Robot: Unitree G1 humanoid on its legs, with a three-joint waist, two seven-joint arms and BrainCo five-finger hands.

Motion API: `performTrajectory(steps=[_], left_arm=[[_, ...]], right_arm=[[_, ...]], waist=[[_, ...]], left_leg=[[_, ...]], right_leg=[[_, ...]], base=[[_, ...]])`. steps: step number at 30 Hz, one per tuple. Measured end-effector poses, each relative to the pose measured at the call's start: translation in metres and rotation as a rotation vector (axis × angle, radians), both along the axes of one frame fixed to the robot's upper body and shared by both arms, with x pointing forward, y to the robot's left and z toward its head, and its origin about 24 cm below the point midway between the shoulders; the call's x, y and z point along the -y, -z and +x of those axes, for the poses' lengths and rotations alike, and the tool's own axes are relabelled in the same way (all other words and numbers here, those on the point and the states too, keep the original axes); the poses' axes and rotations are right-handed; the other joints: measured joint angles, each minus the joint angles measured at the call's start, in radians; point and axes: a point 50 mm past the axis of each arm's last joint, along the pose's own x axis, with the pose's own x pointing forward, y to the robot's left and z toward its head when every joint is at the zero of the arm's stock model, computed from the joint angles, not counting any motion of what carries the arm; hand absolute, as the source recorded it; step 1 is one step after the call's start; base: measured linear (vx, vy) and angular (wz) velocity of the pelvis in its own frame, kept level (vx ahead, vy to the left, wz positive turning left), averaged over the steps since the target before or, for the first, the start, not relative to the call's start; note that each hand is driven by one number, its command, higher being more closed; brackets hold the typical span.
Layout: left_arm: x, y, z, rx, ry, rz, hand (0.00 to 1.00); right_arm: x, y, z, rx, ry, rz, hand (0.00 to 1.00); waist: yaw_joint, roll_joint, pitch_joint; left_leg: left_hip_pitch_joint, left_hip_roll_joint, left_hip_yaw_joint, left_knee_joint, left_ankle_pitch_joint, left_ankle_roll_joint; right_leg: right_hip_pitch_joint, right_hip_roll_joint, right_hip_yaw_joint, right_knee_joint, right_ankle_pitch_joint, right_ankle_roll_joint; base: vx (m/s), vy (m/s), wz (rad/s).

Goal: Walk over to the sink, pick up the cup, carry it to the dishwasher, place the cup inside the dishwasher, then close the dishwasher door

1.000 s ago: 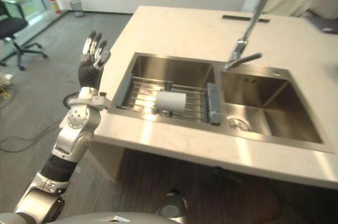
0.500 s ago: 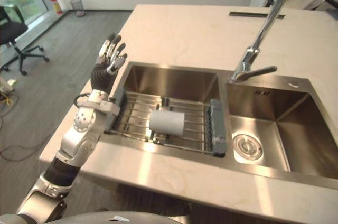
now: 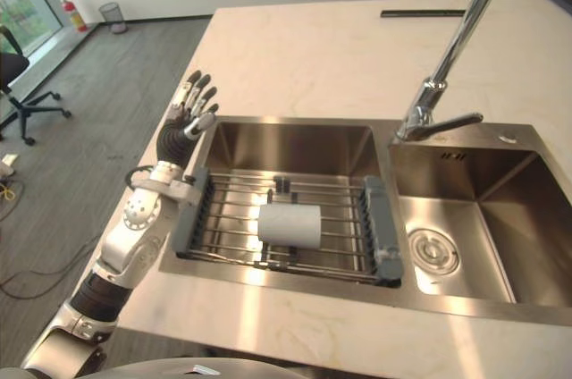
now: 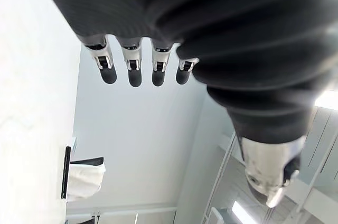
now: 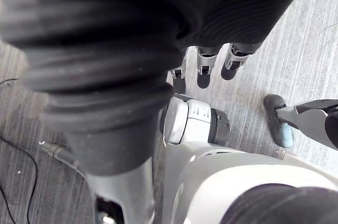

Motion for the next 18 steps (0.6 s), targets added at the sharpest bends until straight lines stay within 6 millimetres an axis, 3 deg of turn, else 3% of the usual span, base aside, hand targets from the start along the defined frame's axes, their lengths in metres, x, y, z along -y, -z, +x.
performTrajectory(steps=[3,8,12,16,18], left_arm=[[0.003,0.001,-0.001,-0.014,0.002,0.018,0.00],[0.003,0.006,-0.001,-0.039,-0.002,0.036,0.00],[0.001,0.007,-0.001,-0.042,-0.006,0.034,0.00],[-0.003,0.005,0.000,-0.027,-0.036,0.041,0.00],[-0.010,0.002,0.003,-0.016,-0.074,0.042,0.00]], right_arm=[[0.004,-0.001,0.001,0.005,0.000,-0.030,0.00],[0.004,-0.001,0.002,0.012,0.002,-0.044,0.00],[0.010,-0.002,0.006,0.015,-0.029,-0.087,0.00],[0.019,-0.005,0.013,0.036,-0.079,-0.149,0.00],[0.021,-0.006,0.008,0.014,-0.093,-0.161,0.00]], waist=[[-0.004,-0.002,-0.003],[-0.002,-0.033,-0.011],[0.000,-0.073,-0.010],[-0.007,-0.086,-0.004],[-0.010,-0.088,-0.002]], left_leg=[[0.014,-0.005,0.006,-0.042,0.020,0.006],[0.020,-0.011,0.015,-0.047,0.021,0.009],[0.069,-0.015,0.067,-0.089,0.028,0.013],[0.071,-0.027,0.106,-0.101,0.019,0.014],[0.065,-0.038,0.109,-0.100,0.018,0.017]], right_leg=[[0.003,0.006,0.005,-0.032,0.025,0.002],[0.015,0.007,0.011,-0.059,0.051,0.005],[0.010,0.007,0.045,-0.054,0.065,0.002],[-0.012,-0.005,0.058,-0.072,0.088,0.003],[-0.034,-0.019,0.045,-0.059,0.066,-0.030]], base=[[-0.02,0.027,-0.09],[0.00,0.037,-0.06],[-0.02,0.042,-0.33],[-0.06,0.064,-0.33],[-0.06,0.067,-0.19]])
